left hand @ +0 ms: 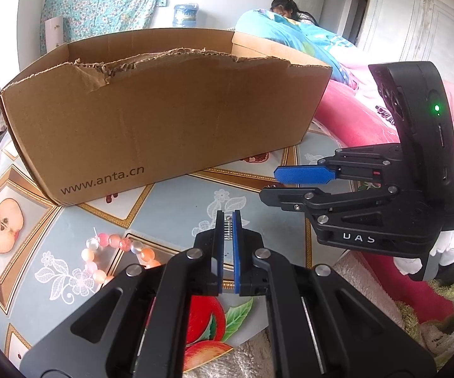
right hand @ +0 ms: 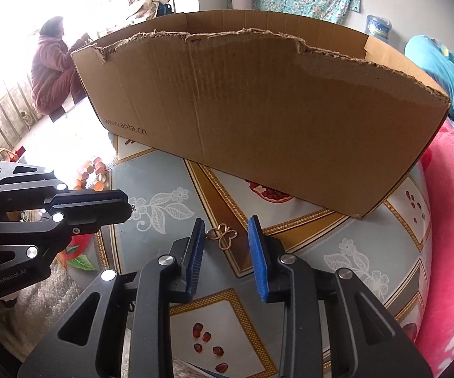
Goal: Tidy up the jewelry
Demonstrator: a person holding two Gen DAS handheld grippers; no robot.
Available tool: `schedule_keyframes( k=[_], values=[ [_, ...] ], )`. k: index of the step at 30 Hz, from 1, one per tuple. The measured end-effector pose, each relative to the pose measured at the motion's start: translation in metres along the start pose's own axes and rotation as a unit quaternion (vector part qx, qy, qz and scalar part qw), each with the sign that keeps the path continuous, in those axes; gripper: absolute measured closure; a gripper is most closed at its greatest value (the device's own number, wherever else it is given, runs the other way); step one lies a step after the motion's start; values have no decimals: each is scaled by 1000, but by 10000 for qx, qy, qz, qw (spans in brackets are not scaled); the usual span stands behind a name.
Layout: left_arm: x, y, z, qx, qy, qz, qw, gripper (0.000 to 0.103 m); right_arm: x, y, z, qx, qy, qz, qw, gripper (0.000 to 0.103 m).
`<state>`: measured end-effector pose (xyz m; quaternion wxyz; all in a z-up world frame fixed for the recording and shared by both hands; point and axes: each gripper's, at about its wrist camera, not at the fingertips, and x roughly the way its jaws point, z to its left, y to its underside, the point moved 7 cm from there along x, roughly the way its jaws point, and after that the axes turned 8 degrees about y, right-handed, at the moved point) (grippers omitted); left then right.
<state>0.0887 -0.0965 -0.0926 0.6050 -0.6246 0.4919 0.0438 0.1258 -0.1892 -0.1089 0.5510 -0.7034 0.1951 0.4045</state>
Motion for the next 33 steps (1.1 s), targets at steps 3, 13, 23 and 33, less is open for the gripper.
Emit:
schedule_keyframes(
  k=[3, 13, 23, 33],
  values=[
    [1, 0, -1, 3, 4, 6, 10000, 99, 1, 0, 0, 1, 33, 29, 10000, 75],
    [0, 0, -2, 14, 15, -1, 10000, 99, 3, -1, 6, 128, -5, 62, 9999, 84],
    [-2, 2, 1, 10, 28, -8, 10000, 99, -5, -1, 1, 250, -52, 84, 9996, 98],
    [-1, 2, 2, -30, 50, 6, 10000, 99, 1, -5, 0, -42, -98, 381, 9992, 75]
  ],
)
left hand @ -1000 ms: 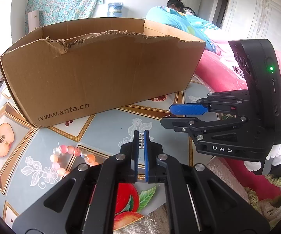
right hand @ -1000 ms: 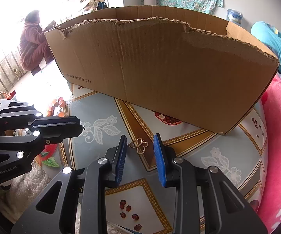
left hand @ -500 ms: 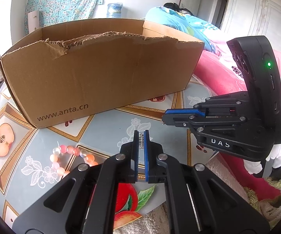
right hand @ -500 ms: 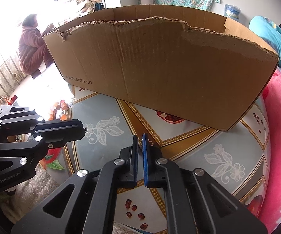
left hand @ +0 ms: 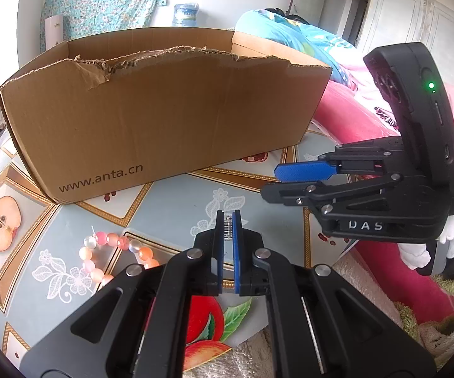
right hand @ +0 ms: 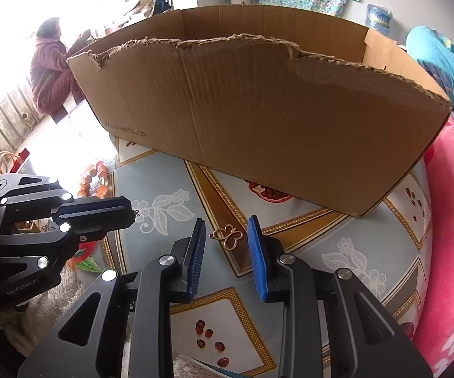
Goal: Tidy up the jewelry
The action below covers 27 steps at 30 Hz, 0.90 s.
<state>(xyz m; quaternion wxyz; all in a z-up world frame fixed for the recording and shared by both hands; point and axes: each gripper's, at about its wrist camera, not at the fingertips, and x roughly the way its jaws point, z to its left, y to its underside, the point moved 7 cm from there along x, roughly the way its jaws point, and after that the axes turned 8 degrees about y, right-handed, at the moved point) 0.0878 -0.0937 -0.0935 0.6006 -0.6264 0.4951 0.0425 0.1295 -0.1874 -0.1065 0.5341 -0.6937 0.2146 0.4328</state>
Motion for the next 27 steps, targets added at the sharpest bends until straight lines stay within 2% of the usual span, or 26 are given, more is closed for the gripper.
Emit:
schedule_keyframes(
  k=[4, 6, 18, 27],
  values=[
    [1, 0, 1, -26, 1, -3, 10000, 99, 0, -1, 1, -42, 50, 80, 9999, 76],
    [0, -1, 2, -42, 7, -17, 10000, 99, 0, -3, -1, -11, 98, 132, 9999, 83],
    [-2, -1, 3, -74, 40, -76, 9999, 99, 6, -8, -1, 87, 119, 220, 9996, 83],
    [-5, -1, 5, -89, 76, -131, 9998, 99, -4, -9, -1, 151, 125, 150, 9997, 83]
  ],
)
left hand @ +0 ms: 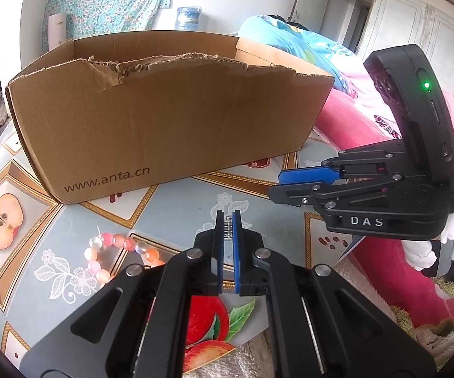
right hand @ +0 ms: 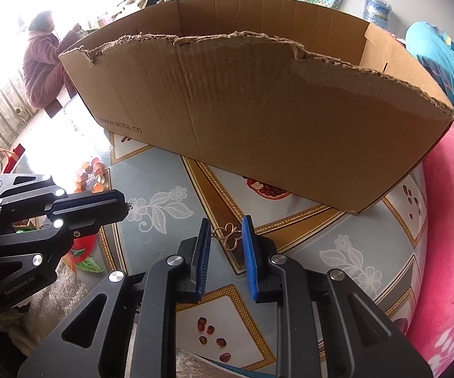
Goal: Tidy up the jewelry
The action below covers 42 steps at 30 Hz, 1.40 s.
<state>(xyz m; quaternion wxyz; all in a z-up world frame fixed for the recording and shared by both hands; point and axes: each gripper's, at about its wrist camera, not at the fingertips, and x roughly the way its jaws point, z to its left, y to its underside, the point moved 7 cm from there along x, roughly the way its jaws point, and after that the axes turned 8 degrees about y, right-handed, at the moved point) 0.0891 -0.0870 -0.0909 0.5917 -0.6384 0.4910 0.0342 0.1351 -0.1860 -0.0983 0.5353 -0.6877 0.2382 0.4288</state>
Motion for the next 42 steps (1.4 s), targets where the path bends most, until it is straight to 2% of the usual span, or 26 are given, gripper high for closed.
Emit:
schedule_keyframes(
  k=[5, 11, 19, 22, 24, 27, 32, 37, 42],
  values=[
    [-11, -6, -4, 64, 25, -121, 9999, 99, -18, -2, 0, 89, -23, -168, 9998, 83],
    [-41, -28, -16, 145, 133, -436, 9989, 99, -63, -14, -5, 205, -131, -628, 9977, 83],
    [-87, -89, -25, 286, 205, -1049, 9939, 99, -122, -61, -19, 162, -268, -1401, 9896, 83],
    [-87, -116, -19, 243, 112, -1049, 9941, 99, -126, -84, -25, 113, -312, -1527, 9877, 83],
    [-79, -133, -11, 197, 63, -995, 9948, 99, -119, -100, -32, 99, -341, -1470, 9885, 83],
    [-62, -157, 2, 27, 191, -778, 9968, 99, -95, -119, -43, 47, -331, -1194, 9923, 83],
    [-8, -188, 34, -531, 337, -37, 9980, 99, -52, -142, -57, -40, -461, -601, 9971, 83],
    [43, -203, 57, -964, 392, 500, 9933, 99, -17, -163, -61, -312, -373, -190, 9986, 83],
    [65, -207, 69, -1253, 402, 667, 9891, 97, 7, -176, -67, -413, -264, 71, 9988, 83]
  ],
)
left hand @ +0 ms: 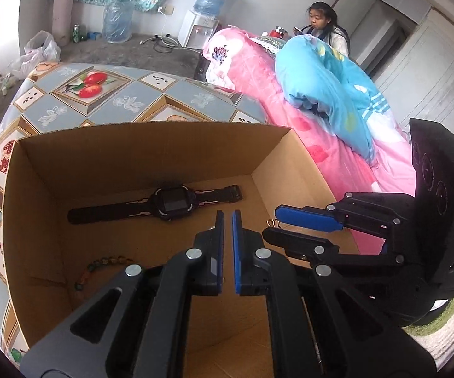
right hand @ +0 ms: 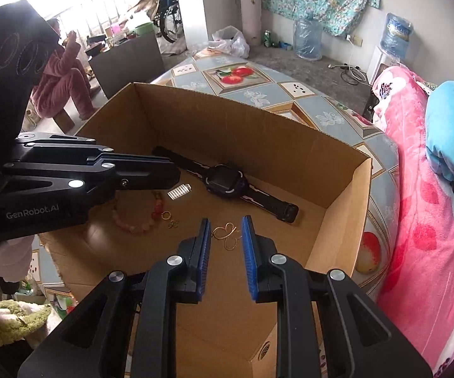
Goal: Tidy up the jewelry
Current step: 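Carry both tools over the box and open them to drop the charms, then move both open tools back down to the pink-orange bead bracelet on the table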
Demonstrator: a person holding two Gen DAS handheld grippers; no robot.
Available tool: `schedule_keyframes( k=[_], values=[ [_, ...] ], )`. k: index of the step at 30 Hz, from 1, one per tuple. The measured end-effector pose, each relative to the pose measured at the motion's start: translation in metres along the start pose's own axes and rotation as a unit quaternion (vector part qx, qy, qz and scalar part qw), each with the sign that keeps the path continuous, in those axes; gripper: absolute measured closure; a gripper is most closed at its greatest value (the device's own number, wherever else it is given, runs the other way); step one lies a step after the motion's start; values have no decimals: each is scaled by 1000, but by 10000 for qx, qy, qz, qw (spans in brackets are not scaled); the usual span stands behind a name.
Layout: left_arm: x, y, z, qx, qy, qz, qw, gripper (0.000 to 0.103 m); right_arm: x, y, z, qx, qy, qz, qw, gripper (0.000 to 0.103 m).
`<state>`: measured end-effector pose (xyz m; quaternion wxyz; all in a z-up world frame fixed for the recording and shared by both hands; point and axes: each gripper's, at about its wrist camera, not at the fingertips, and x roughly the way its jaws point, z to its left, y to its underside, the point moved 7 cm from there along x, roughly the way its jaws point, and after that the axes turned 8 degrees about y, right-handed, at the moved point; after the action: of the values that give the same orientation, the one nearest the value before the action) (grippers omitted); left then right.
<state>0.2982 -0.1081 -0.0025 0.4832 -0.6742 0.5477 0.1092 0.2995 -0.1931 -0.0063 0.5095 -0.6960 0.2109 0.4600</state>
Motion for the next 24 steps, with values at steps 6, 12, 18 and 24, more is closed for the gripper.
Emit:
schedule_keyframes(
  k=[6, 12, 18, 24],
  values=[
    [-1, -3, 8, -182, 33, -111, 9998, 92, -2, -4, -11, 142, 0, -110, 9998, 82],
    [-33, 1, 7, -158, 36, -430, 9989, 92, -27, -2, -25, 453, 29, -370, 9983, 82],
    [-98, 29, 5, 6, 36, -956, 9954, 88, -84, 10, -17, 636, -111, -970, 9932, 82],
    [-162, 94, 32, -17, -445, -1361, 9897, 79, -137, 55, 32, 659, -690, -1541, 9834, 82]
  ],
)
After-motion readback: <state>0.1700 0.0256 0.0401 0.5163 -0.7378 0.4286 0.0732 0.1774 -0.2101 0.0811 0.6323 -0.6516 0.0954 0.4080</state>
